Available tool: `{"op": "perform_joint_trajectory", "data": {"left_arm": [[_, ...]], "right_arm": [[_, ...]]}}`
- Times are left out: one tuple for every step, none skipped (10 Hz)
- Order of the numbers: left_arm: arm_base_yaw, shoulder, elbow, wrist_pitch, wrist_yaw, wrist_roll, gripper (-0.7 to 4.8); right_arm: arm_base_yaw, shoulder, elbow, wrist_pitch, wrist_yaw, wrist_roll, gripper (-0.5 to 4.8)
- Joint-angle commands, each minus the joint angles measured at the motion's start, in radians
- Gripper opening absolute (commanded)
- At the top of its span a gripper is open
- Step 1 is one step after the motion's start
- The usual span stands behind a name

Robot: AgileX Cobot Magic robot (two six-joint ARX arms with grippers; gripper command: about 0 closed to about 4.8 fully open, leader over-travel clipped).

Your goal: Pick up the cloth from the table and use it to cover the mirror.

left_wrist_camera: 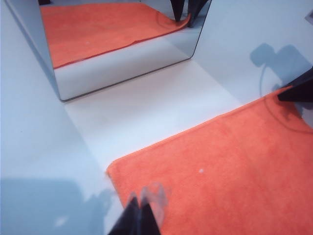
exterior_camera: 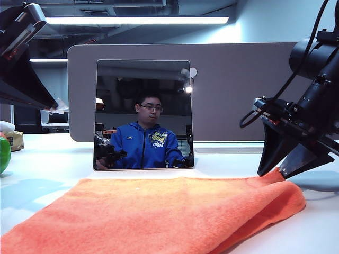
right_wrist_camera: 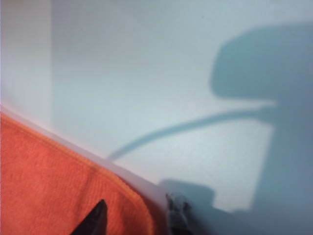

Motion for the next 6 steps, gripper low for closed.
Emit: {"op": "perform_joint_trajectory", "data": {"left_arm": [[-0.001,-0.002,0.004,0.011,0.006,0.004,-0.06],[-0.001,-0.002,0.004,0.011,0.006,0.004,-0.06],[-0.001,-0.002,0.004,0.011,0.006,0.004,-0.06],[-0.001,-0.002,0.004,0.01,0.006,0.004,-0.06],[-0.001,-0.002,0.004,0.01,0.006,0.004,-0.06],[-0.001,-0.002,0.004,0.01,0.006,0.004,-0.06]], "right_arm": [[0.001,0.001,0.001,-0.074,0.004,0.001,1.58],[0.001,0.0,0.001,-0.09,0.004,0.001,1.58],[0.001,0.0,0.001,-0.095,0.004,0.001,1.57],[0.001,0.0,0.001,-0.095,0.004,0.001,0.87],[0.001,0.001,0.001,-0.095,0.004,0.001,0.14],[0.001,0.0,0.001,-0.093,0.004,0.0,-0.05]]}}
